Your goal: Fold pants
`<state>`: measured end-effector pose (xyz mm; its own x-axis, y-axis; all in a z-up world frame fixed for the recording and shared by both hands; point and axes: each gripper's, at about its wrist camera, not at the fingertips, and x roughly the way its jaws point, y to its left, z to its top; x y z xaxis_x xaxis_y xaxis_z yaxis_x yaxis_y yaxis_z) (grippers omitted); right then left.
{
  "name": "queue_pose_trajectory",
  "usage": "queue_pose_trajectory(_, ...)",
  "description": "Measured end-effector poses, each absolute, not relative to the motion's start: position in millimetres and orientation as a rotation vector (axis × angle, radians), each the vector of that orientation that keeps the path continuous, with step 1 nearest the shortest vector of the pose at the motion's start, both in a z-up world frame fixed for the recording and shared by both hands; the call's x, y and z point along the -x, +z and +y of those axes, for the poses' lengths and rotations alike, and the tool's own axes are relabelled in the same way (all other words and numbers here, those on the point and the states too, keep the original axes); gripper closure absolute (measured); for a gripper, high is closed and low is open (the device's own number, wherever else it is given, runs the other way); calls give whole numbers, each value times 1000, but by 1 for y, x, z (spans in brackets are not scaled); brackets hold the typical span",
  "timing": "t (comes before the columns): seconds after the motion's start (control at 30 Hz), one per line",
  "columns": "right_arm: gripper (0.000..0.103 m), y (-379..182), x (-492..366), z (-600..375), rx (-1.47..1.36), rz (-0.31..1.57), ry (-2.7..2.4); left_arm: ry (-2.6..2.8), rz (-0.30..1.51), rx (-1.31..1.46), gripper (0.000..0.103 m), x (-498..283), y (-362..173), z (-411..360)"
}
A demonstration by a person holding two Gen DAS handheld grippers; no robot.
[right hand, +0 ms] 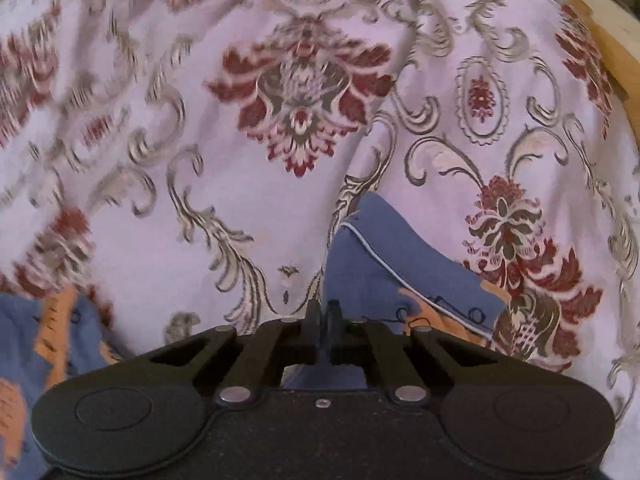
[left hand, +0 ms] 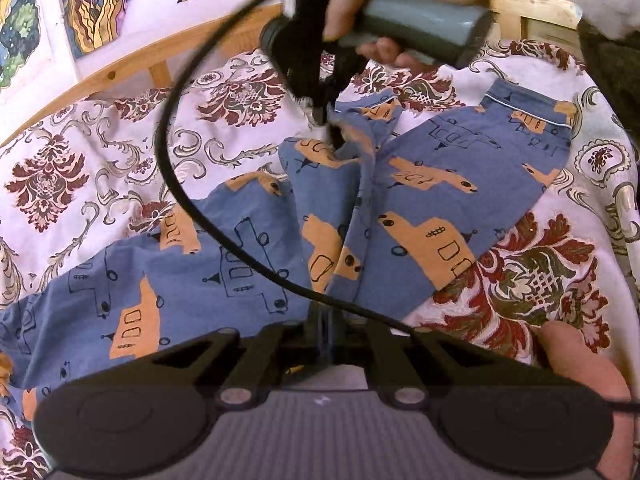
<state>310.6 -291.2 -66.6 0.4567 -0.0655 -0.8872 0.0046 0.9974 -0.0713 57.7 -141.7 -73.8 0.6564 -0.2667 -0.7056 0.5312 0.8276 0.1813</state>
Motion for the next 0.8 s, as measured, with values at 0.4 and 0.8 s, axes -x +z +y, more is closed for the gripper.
queue_pose_trajectory(0.4,103,17,-195,-383,-340,725,-98,-466,636,-470,102,-44,-63,-145)
queue_pose_trajectory(0.8,103,-70,-48,-419,-721,632,-485,-541,688,-556,103,-39,-77,-153)
